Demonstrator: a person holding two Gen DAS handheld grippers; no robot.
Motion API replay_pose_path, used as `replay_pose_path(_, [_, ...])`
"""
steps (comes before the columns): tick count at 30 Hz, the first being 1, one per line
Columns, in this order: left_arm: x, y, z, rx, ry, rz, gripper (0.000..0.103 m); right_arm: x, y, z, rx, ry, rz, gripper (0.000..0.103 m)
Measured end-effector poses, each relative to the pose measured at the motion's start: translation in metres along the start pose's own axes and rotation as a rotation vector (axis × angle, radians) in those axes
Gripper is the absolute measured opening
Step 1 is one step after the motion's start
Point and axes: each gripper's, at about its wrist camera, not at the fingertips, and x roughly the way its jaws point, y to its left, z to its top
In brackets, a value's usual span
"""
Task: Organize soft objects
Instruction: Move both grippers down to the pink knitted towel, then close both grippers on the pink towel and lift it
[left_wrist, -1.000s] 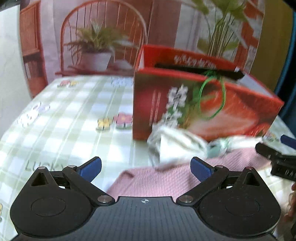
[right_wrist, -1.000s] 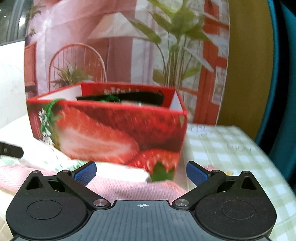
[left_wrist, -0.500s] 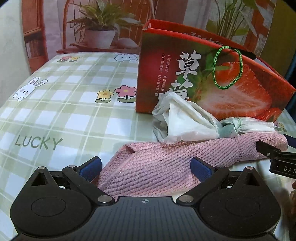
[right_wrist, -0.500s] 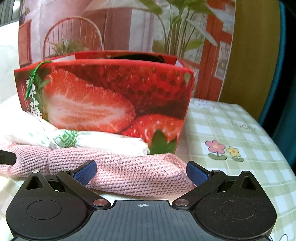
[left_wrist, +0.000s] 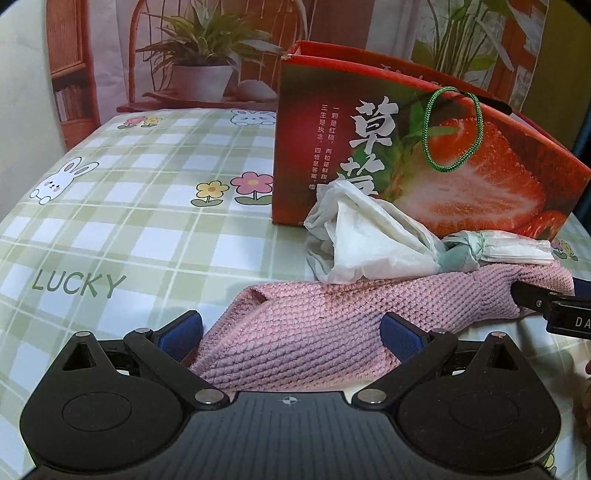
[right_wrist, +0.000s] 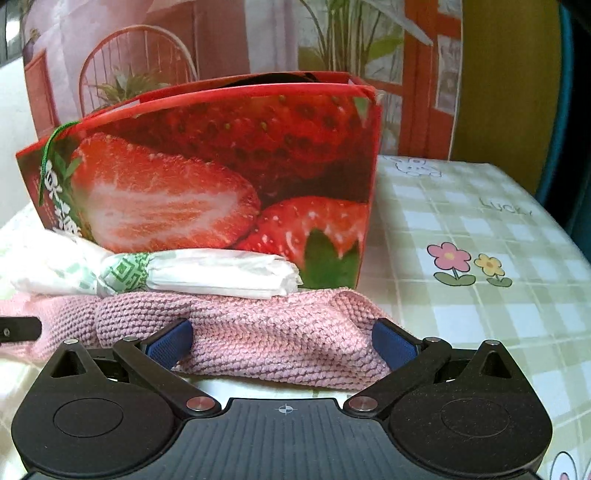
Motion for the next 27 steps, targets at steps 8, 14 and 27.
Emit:
replay_pose_path(8, [0.002, 0.003, 0.001, 0.014, 0.007, -0.011, 0.103, 0.001, 0.001, -0.001, -0.007, 0.001, -0.012, 0.103])
replay_pose_path(14, [0.000, 0.012, 0.007, 0.000, 0.028, -0.050, 0.097, 0.000, 0.001, -0.001, -0.010, 0.004, -0.007, 0.102])
replay_pose_path(27, [-0.009, 0.002, 0.002, 0.048, 0.025, -0.183, 0.037, -0.022, 0.011, -0.007, -0.041, 0.016, 0.096, 0.048])
